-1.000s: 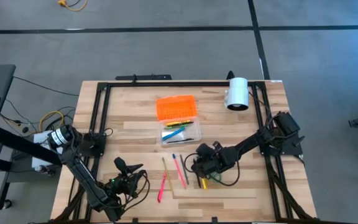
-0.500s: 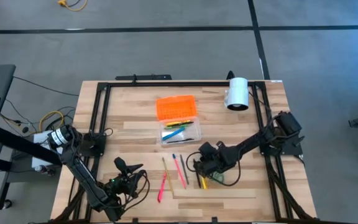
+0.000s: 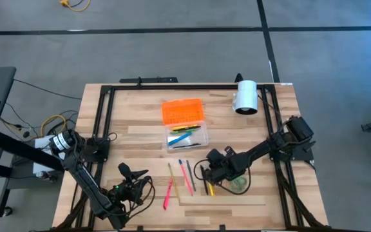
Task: Pick & place school supplies into a supply box
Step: Put the orange pencil into the supply box, then put the pink pen into the supply box
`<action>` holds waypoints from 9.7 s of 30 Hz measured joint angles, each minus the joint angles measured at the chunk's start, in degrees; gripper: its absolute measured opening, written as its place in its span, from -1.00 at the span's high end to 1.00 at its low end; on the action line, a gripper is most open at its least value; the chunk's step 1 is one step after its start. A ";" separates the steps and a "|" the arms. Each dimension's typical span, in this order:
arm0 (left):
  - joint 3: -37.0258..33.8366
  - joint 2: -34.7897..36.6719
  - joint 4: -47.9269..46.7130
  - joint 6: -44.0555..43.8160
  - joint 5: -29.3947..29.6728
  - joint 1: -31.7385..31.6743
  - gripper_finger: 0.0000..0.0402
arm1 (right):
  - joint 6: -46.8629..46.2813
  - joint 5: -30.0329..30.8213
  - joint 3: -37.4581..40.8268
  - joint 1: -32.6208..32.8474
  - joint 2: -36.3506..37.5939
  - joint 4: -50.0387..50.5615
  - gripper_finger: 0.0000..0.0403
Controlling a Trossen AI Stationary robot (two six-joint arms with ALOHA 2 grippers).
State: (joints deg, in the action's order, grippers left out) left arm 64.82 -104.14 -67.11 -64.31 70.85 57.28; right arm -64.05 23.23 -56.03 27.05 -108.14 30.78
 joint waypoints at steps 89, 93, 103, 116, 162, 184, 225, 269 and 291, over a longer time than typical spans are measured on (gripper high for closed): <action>-0.02 -0.02 0.46 0.00 -0.92 -0.07 0.32 | 11.76 -21.90 -8.13 2.55 -0.81 15.00 0.79; -0.02 -0.02 0.46 0.00 -0.92 -0.07 0.32 | 12.92 -21.64 -8.24 2.82 -1.36 14.30 0.93; -0.02 -0.02 0.46 0.00 -0.87 -0.07 0.32 | 11.49 -16.36 -8.09 6.10 -1.49 13.75 0.96; -0.02 -0.02 0.84 0.00 -0.72 -1.37 0.32 | 6.16 -11.68 -8.07 9.33 -1.64 13.31 0.98; -0.04 -0.02 0.82 0.00 -1.31 -1.40 0.32 | 15.42 9.93 -22.62 4.46 -1.88 32.43 1.00; -1.22 -0.04 0.56 0.37 -3.09 -1.40 0.32 | 52.24 6.90 -23.17 -19.62 -1.84 4.41 1.00; -1.20 -0.04 0.57 0.61 -3.23 -1.40 0.32 | 52.04 0.69 -23.19 -23.89 -1.81 -3.86 0.59; -1.20 -0.02 46.06 18.30 -31.69 -15.72 0.32 | -15.92 53.33 -23.17 16.96 -0.07 50.44 0.57; -1.22 -6.54 47.05 15.06 -44.59 -19.67 0.32 | -17.55 53.13 -23.17 17.48 -0.15 51.48 0.57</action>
State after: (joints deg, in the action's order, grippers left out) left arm 63.59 -110.67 -20.06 -49.25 26.26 37.60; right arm -81.60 76.37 -79.20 44.53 -108.29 82.26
